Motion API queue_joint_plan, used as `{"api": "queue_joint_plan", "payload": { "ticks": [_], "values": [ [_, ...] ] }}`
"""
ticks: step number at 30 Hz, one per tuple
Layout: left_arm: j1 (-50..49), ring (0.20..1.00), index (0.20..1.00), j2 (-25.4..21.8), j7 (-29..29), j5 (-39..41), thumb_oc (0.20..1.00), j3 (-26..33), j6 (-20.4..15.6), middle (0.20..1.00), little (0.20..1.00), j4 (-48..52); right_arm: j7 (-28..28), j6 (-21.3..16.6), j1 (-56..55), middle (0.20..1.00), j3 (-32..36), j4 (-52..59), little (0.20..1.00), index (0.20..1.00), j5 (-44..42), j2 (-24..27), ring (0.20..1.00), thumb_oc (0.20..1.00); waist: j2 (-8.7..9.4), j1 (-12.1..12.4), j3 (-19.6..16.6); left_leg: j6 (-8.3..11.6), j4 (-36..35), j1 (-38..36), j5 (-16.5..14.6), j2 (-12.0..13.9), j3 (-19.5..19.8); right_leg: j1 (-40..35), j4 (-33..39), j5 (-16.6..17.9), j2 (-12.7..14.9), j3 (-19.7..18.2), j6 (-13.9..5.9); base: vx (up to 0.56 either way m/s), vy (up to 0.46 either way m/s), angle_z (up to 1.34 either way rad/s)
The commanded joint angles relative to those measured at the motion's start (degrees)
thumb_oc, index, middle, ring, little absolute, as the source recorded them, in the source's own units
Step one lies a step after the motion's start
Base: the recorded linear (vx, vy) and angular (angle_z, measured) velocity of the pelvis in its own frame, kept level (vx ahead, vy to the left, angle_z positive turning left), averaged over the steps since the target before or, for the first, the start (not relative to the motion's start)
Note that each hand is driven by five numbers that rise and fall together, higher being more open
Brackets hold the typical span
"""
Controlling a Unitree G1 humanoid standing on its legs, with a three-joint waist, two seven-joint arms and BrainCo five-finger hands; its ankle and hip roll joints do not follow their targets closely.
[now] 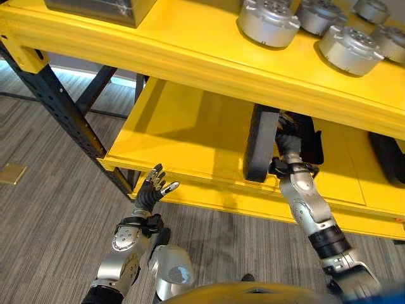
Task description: Move parts from the plastic box to the shelf.
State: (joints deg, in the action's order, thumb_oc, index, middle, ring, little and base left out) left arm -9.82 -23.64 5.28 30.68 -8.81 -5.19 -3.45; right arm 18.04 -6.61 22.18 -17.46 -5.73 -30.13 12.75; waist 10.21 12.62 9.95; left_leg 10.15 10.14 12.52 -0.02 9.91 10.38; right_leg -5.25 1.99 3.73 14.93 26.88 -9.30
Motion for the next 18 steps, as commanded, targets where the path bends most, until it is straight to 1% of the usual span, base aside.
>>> {"api": "queue_joint_plan", "payload": {
  "ticks": [1, 2, 4, 6, 7, 9, 11, 13, 16, 18],
  "values": [
    [0.5, 1.0, 1.0, -2.0, 0.9, 1.5, 1.0, -2.5, -1.8, 1.0, 1.0, 5.0, 1.9, -4.2, 11.5, 0.2, 1.5, 0.0, 0.2, 0.2, -0.7, -1.8, 0.2, 0.2, -1.92, 2.4, 0.4, -7.15, -8.0, -6.4, 0.5, -3.5, -4.7, 1.4, -7.8, -1.9, 2.5, -1.3, -1.26, -0.1, -0.013, 0.14],
    [1.1, 1.0, 1.0, -2.4, 1.2, 2.0, 1.0, -3.3, -1.9, 1.0, 1.0, 4.9, 3.0, -4.1, 14.3, 0.2, 1.4, -2.4, 0.2, 0.2, -0.6, -2.4, 0.2, 0.2, -2.07, 3.1, 1.5, -7.21, -7.4, -5.4, 0.5, -3.7, -4.2, 1.9, -8.2, -2.0, 2.6, -1.1, -1.2, -0.09, -0.009, 0.17],
    [1.5, 1.0, 1.0, -2.6, 1.3, 2.2, 1.0, -3.6, -2.0, 1.0, 1.0, 4.9, 3.4, -4.0, 15.6, 0.2, 1.4, -3.4, 0.2, 0.2, -0.2, -2.6, 0.2, 0.2, -2.15, 3.3, 2.1, -7.26, -7.1, -5.1, 0.5, -3.8, -4.1, 2.1, -8.4, -2.1, 2.7, -1.0, -1.12, -0.06, 0.002, 0.11],
    [2.4, 1.0, 1.0, -3.0, 1.8, 2.8, 1.0, -4.7, -2.4, 1.0, 1.0, 5.0, 5.2, -3.6, 19.3, 0.2, 1.6, -7.0, 0.2, 0.2, 0.6, -2.4, 0.2, 0.2, -2.7, 4.0, 3.8, -7.41, -6.5, -4.0, 0.7, -4.2, -3.7, 2.8, -8.8, -2.0, 3.0, -0.7, -1.04, -0.07, 0.013, 0.06],
    [2.4, 1.0, 1.0, -3.0, 1.8, 2.8, 1.0, -4.7, -2.4, 1.0, 1.0, 5.0, 5.2, -3.6, 19.3, 0.2, 1.6, -7.0, 0.2, 0.2, 0.6, -2.4, 0.2, 0.2, -2.7, 4.0, 3.8, -7.41, -6.5, -4.0, 0.6, -4.2, -3.7, 2.8, -8.8, -2.0, 3.0, -0.7, -1.04, -0.06, 0.017, 0.04],
    [3.6, 1.0, 1.0, -3.5, 2.2, 3.2, 1.0, -5.6, -2.8, 1.0, 1.0, 5.0, 6.9, -3.1, 23.2, 0.2, 2.1, -10.4, 0.2, 0.2, 1.3, -2.0, 0.2, 0.2, -3.55, 4.5, 5.7, -7.53, -5.7, -2.8, 0.7, -4.5, -3.4, 3.7, -9.3, -1.9, 3.2, -0.6, -0.99, -0.08, 0.017, 0.1],
    [4.0, 1.0, 1.0, -3.7, 2.4, 3.3, 1.0, -5.9, -2.9, 1.0, 1.0, 5.0, 7.2, -3.0, 24.0, 0.2, 2.1, -10.9, 0.2, 0.2, 1.6, -1.9, 0.2, 0.2, -3.77, 4.6, 6.2, -7.57, -5.3, -2.4, 0.7, -4.6, -3.3, 4.0, -9.6, -1.9, 3.3, -0.5, -0.96, -0.04, 0.01, 0.07],
    [4.6, 1.0, 1.0, -3.9, 2.7, 3.8, 1.0, -6.3, -3.2, 1.0, 1.0, 4.9, 7.8, -2.8, 26.1, 0.2, 2.2, -12.7, 0.2, 0.2, 2.1, -1.4, 0.2, 0.2, -4.35, 4.9, 7.5, -7.58, -4.5, -1.6, 0.4, -4.7, -3.1, 4.4, -10.1, -2.0, 3.5, -0.4, -0.96, -0.04, 0.019, 0.03],
    [5.8, 1.0, 1.0, -4.0, 3.1, 4.7, 1.0, -7.5, -3.8, 1.0, 1.0, 4.5, 9.9, -2.7, 29.8, 0.2, 3.3, -17.1, 0.2, 0.2, 2.6, -0.7, 0.2, 0.2, -5.24, 5.3, 9.1, -7.66, -3.4, 0.2, 0.5, -5.1, -2.7, 5.4, -10.4, -1.8, 3.8, -0.1, -0.84, -0.05, 0.027, 0.07],
    [6.4, 1.0, 1.0, -4.0, 3.5, 5.0, 1.0, -8.0, -4.0, 1.0, 1.0, 4.3, 11.2, -2.6, 31.8, 0.2, 3.9, -19.6, 0.2, 0.2, 3.1, -0.4, 0.2, 0.2, -5.47, 5.5, 9.6, -7.7, -3.1, 0.9, 0.6, -5.3, -2.5, 5.8, -10.4, -1.7, 3.8, 0.1, -0.82, -0.03, 0.018, 0.07]
  ]
}}
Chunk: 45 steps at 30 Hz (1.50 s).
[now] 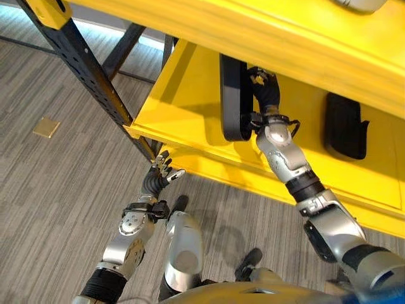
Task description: Move parts from the plastic box to the shelf.
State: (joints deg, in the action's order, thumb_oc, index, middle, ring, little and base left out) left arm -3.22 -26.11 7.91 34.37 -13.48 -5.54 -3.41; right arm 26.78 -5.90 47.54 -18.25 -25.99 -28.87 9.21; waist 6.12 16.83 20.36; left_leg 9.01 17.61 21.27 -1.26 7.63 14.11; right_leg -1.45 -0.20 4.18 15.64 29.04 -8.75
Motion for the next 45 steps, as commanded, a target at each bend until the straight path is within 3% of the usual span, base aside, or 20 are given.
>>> {"api": "queue_joint_plan", "payload": {
  "ticks": [1, 16, 30, 45],
  "values": [
    [-0.1, 1.0, 1.0, -1.5, 0.9, 1.3, 1.0, -3.3, -3.7, 1.0, 1.0, 4.2, 2.5, -3.3, 6.6, 0.2, 4.7, 0.6, 0.2, 0.2, 1.8, 3.1, 0.2, 0.2, -1.38, 1.3, -0.8, -6.56, -10.5, -7.8, 1.8, -3.0, -6.2, 2.0, -8.3, -2.2, 3.1, -2.0, -1.37, -0.01, 0.013, 0.04],
    [4.1, 1.0, 1.0, -1.6, 2.9, 2.0, 1.0, -5.9, -6.3, 1.0, 1.0, 3.7, 6.5, -2.1, 17.5, 0.2, 7.0, -24.3, 0.2, 0.2, 3.1, 10.7, 0.2, 0.2, -3.91, 1.3, 3.1, -6.7, -7.8, -3.5, 1.7, -4.2, -5.1, 5.0, -10.4, -2.5, 3.9, -1.7, -1.02, -0.03, 0.02, 0.05],
    [5.3, 1.0, 1.0, -1.1, 3.3, 2.2, 1.0, -6.8, -7.4, 1.0, 1.0, 3.2, 6.0, -0.7, 18.3, 0.2, 4.3, -31.3, 0.2, 0.2, 7.4, 14.7, 0.2, 0.2, -4.48, -0.1, 5.0, -6.7, -6.5, -2.3, 1.5, -4.2, -5.5, 6.6, -11.6, -2.9, 3.9, -2.4, -0.82, 0.0, 0.001, 0.0],
    [6.4, 1.0, 1.0, -1.6, 3.3, 2.4, 1.0, -7.6, -7.8, 1.0, 1.0, 2.7, 6.8, -0.4, 20.4, 0.2, 5.2, -38.5, 0.2, 0.2, 6.5, 19.9, 0.2, 0.2, -4.43, -1.1, 5.5, -6.69, -5.7, -1.6, 1.1, -3.9, -5.8, 7.3, -12.1, -3.1, 3.8, -2.8, -0.87, 0.0, 0.0, 0.0]
  ]
}}
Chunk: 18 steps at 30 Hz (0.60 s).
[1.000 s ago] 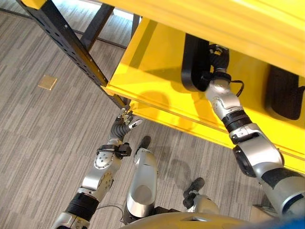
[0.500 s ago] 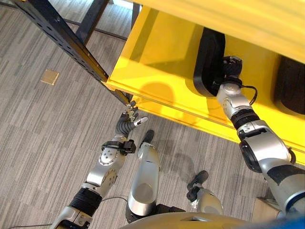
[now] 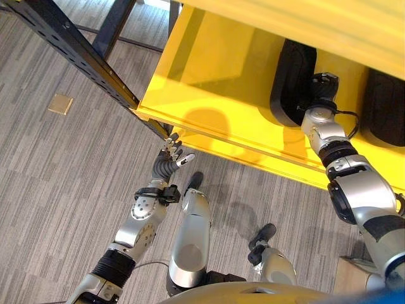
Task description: Move parts from the plastic box to the shelf.
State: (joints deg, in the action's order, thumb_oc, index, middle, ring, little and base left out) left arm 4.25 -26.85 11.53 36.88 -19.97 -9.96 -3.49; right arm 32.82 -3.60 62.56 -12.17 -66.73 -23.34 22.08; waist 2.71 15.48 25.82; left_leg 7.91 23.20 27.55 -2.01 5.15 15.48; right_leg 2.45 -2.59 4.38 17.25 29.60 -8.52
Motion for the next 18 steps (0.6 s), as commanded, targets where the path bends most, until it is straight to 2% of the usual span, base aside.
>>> {"api": "queue_joint_plan", "payload": {
  "ticks": [1, 8, 18],
  "values": [
    [-1.1, 1.0, 1.0, -1.0, -0.4, 0.0, 1.0, -1.3, -3.4, 1.0, 1.0, 2.8, 0.9, -2.6, 5.7, 0.2, -0.8, 1.1, 0.2, 0.2, 0.7, 8.0, 0.2, 0.2, -1.12, 0.1, 0.1, -5.59, -11.3, -7.8, 1.8, -1.4, -7.2, 3.5, -9.8, -3.3, 2.2, -3.4, -1.13, 0.0, 0.0, 0.0],
    [-1.0, 1.0, 1.0, -1.2, -0.5, -0.1, 1.0, -1.5, -3.4, 1.0, 1.0, 2.5, 0.9, -2.3, 6.7, 0.2, -1.0, -0.7, 0.2, 0.2, 0.7, 10.7, 0.2, 0.2, -1.46, -0.1, 0.5, -5.63, -10.8, -7.2, 1.7, -1.7, -7.4, 4.2, -10.0, -3.4, 2.2, -3.5, -1.05, 0.0, 0.0, 0.0],
    [-0.3, 1.0, 1.0, -1.2, -0.1, 0.2, 1.0, -1.5, -3.8, 1.0, 1.0, 1.9, 1.3, -2.5, 7.6, 0.2, -2.0, -0.4, 0.2, 0.2, 1.2, 10.3, 0.2, 0.2, -1.28, -0.3, 0.9, -5.77, -10.1, -6.1, 1.4, -1.6, -7.6, 5.0, -10.0, -3.3, 2.0, -3.9, -1.0, 0.0, -0.002, 0.0]
  ]
}}
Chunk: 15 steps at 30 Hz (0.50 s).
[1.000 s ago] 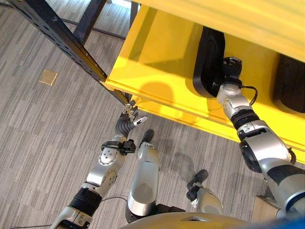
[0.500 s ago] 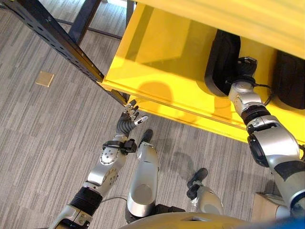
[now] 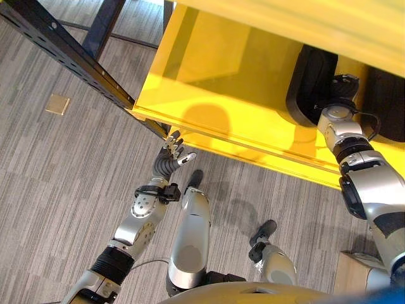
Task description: Move parts from the plastic box to the shelf.
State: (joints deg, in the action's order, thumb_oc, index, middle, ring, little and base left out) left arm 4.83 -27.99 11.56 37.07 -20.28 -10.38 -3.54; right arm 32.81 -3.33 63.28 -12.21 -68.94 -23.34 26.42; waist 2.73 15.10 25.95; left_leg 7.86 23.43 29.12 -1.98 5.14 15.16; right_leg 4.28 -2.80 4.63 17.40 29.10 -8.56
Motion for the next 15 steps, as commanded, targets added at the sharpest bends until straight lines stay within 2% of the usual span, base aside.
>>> {"api": "queue_joint_plan", "payload": {
  "ticks": [1, 9, 10, 11, 12, 13, 14, 15],
  "values": [
    [-0.9, 1.0, 1.0, -0.1, 0.0, 0.1, 1.0, -1.2, -3.4, 1.0, 1.0, 1.9, 1.3, -2.8, 7.4, 0.2, -2.0, 1.6, 0.2, 0.2, 1.1, 5.7, 0.2, 0.2, -1.25, 0.1, 0.8, -5.71, -10.2, -7.5, 1.3, -1.7, -7.3, 3.2, -9.8, -3.6, 1.7, -3.1, -0.98, 0.0, 0.0, 0.0],
    [-0.9, 1.0, 1.0, -0.2, 0.3, 0.3, 1.0, -0.9, -3.6, 1.0, 1.0, 2.1, 1.6, -3.4, 8.1, 0.2, -2.4, 2.9, 0.2, 0.2, 0.8, 5.1, 0.2, 0.2, -1.02, 0.3, 1.0, -5.7, -10.1, -7.1, 1.2, -1.8, -7.1, 3.3, -10.0, -3.9, 1.5, -2.8, -0.88, 0.0, 0.0, 0.0],
    [-0.8, 1.0, 1.0, -0.1, 0.4, 0.4, 1.0, -0.9, -3.6, 1.0, 1.0, 2.0, 1.8, -3.7, 8.3, 0.263, -2.0, 3.2, 0.263, 0.263, 0.3, 4.8, 0.263, 0.263, -1.01, 0.3, 1.0, -5.7, -10.0, -6.9, 1.1, -1.8, -7.1, 3.3, -10.0, -3.9, 1.5, -2.9, -0.9, 0.0, 0.0, 0.0],
    [-0.8, 1.0, 1.0, -0.1, 0.5, 0.5, 1.0, -0.9, -3.7, 1.0, 1.0, 2.0, 2.0, -4.0, 8.3, 0.263, -1.9, 3.6, 0.263, 0.263, 0.0, 4.6, 0.263, 0.263, -1.0, 0.3, 1.0, -5.69, -9.9, -6.9, 1.1, -1.8, -7.1, 3.4, -10.0, -4.0, 1.5, -2.9, -0.93, 0.0, 0.0, 0.0],
    [-0.8, 1.0, 1.0, -0.1, 0.5, 0.5, 1.0, -0.9, -3.7, 1.0, 1.0, 2.0, 2.0, -4.0, 8.2, 0.473, -1.9, 3.6, 0.473, 0.473, 0.0, 4.6, 0.473, 0.473, -0.99, 0.3, 1.0, -5.69, -9.9, -6.9, 1.1, -1.8, -7.1, 3.4, -10.0, -4.0, 1.5, -2.9, -0.93, 0.01, 0.0, 0.04],
    [-0.7, 1.0, 1.0, -0.2, 0.5, 0.5, 1.0, -1.0, -3.7, 1.0, 1.0, 1.9, 2.2, -4.3, 8.3, 0.777, -1.6, 4.1, 0.777, 0.777, -0.4, 4.4, 0.777, 0.777, -0.99, 0.2, 1.0, -5.71, -9.8, -6.7, 1.1, -1.9, -7.1, 3.4, -10.1, -4.0, 1.5, -2.8, -0.93, 0.0, 0.0, 0.0],
    [-0.6, 1.0, 1.0, -0.2, 0.6, 0.5, 1.0, -0.9, -3.9, 1.0, 1.0, 1.7, 2.5, -4.8, 8.4, 1.0, -1.6, 5.2, 1.0, 1.0, -0.6, 4.3, 1.0, 1.0, -0.99, 0.2, 1.0, -5.71, -9.8, -6.7, 1.0, -1.9, -7.1, 3.3, -10.0, -4.0, 1.5, -2.8, -0.93, 0.0, 0.0, 0.0],
    [-0.6, 1.0, 1.0, -0.2, 0.6, 0.5, 1.0, -0.9, -3.9, 1.0, 1.0, 1.7, 2.6, -4.7, 8.3, 1.0, -1.5, 5.3, 1.0, 1.0, -0.6, 4.3, 1.0, 1.0, -0.99, 0.3, 1.0, -5.71, -9.8, -6.7, 1.0, -1.9, -7.1, 3.3, -10.0, -4.0, 1.5, -2.8, -0.93, 0.0, 0.0, 0.0]
  ]
}}
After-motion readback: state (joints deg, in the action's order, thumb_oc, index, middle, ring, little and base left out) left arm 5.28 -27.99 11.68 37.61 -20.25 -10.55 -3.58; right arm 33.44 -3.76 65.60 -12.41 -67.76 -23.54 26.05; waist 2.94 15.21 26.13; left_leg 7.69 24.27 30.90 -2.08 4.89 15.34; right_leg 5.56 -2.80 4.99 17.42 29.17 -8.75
